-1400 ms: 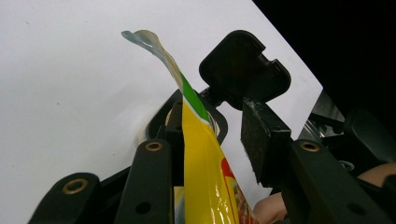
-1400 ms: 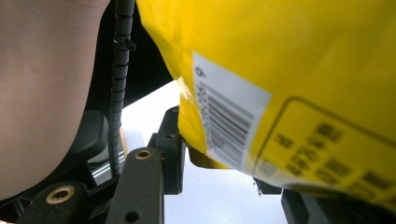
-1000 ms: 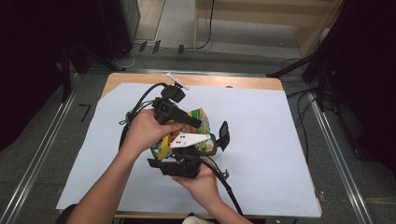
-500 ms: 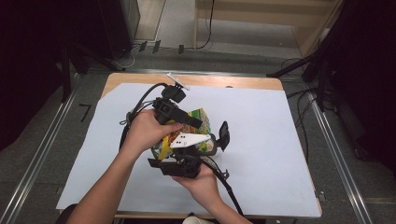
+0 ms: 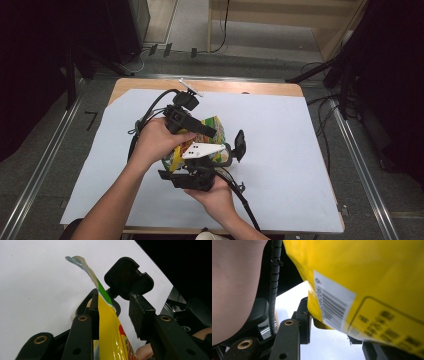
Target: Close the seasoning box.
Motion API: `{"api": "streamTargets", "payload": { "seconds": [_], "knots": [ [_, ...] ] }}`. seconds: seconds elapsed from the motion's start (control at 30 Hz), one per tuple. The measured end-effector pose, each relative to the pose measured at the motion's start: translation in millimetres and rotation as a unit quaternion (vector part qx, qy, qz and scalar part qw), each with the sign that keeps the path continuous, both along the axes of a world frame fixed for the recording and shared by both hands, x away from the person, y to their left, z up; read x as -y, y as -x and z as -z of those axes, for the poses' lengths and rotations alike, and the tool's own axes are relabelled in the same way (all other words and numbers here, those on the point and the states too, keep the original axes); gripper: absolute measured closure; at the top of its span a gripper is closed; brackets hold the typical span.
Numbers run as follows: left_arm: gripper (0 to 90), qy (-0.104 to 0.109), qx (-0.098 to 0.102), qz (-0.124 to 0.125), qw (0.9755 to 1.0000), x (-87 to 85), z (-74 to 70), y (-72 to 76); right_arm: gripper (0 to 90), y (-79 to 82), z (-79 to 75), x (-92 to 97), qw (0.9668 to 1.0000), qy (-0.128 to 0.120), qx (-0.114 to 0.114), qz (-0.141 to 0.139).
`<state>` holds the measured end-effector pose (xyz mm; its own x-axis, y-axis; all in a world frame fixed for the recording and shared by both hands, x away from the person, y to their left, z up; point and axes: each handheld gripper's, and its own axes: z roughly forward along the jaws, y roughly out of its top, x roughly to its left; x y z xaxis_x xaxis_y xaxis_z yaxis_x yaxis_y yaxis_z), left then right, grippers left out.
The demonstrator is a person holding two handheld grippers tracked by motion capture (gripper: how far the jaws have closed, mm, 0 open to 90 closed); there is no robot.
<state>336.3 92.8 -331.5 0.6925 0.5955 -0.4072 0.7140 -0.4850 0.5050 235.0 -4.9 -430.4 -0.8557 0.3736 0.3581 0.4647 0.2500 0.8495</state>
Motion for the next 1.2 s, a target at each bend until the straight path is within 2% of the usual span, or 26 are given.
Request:
{"api": "streamTargets", "payload": {
  "seconds": [0.13,1.0,1.2],
  "knots": [
    [65.5,0.004,-0.005,-0.002,1.0,-0.9,1.1,-1.6,63.0,-0.3,-0.2,0.1,1.0,0.002,0.0,0.0],
    [65.4,0.006,-0.005,-0.004,1.0,-1.8,-0.4,-0.5,63.0,1.8,-2.5,0.1,1.0,0.002,0.002,-0.002],
    [65.3,0.005,-0.011,-0.002,0.9999,-2.5,0.9,-2.2,63.0,1.8,-2.4,0.0,1.0,0.002,0.002,-0.003]
  ]
}}
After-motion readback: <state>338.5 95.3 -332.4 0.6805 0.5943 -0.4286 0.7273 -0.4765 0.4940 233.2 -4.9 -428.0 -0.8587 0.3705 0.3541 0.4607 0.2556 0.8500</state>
